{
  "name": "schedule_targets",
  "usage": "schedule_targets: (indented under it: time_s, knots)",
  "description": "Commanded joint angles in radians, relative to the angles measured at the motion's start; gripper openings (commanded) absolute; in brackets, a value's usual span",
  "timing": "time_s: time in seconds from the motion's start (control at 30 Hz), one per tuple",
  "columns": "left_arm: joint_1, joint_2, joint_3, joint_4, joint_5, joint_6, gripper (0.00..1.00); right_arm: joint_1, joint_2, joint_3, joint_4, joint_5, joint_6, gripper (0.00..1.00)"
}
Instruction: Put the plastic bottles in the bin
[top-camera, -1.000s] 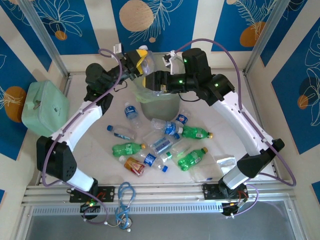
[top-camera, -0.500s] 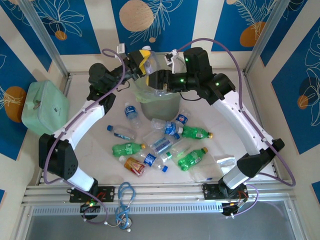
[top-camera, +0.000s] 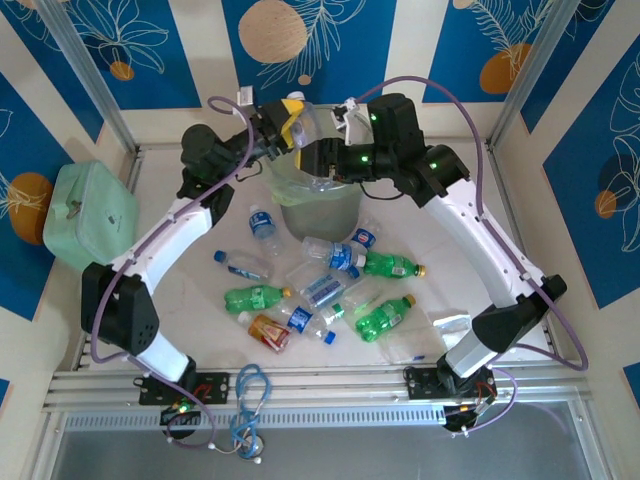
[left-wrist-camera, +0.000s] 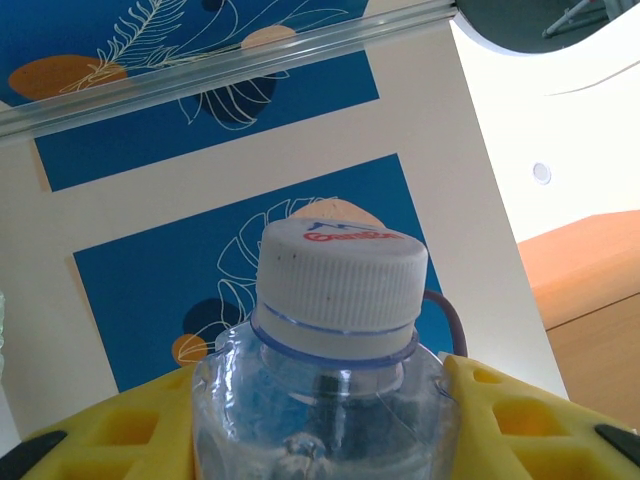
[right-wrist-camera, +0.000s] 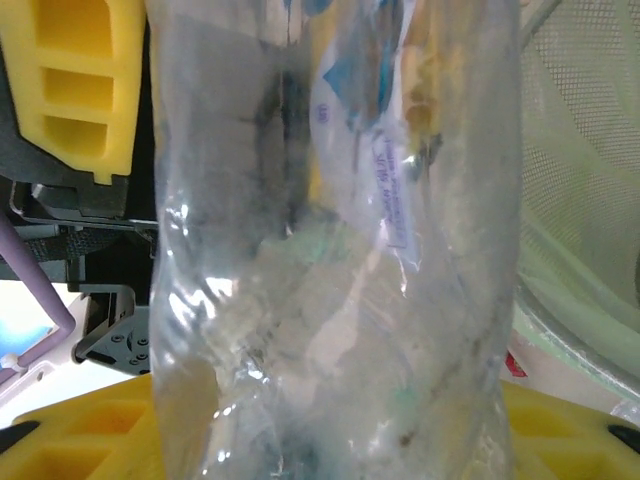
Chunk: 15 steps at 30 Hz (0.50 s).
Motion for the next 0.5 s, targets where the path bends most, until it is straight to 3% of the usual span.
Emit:
schedule_targets:
  time_s: [0.0,0.1,0.17,0.3,0.47]
  knots:
    - [-0.008,0.019,0.048,0.021,0.017,0.02,0.53,-0.004,0.002,0.013,0.005,-0.001,0.006,0.55]
    - [-0.009,0.017,0.064,0.003,0.025,0.047,0.71,-0.006,0.002,0.013,0.0,0.009,0.007,0.54]
    - [-0.007,0.019,0.089,-0.006,0.049,0.084,1.0,-0.009,0.002,0.013,-0.003,0.016,0.009,0.54]
    - [0.014,0.007,0.137,-0.143,0.069,0.183,1.0,-0.015,0.01,0.033,-0.036,0.056,0.004,0.54]
    - [0.098,-0.097,0.122,-0.365,0.013,0.355,1.0,-0.048,0.046,0.103,-0.123,0.15,-0.012,0.54]
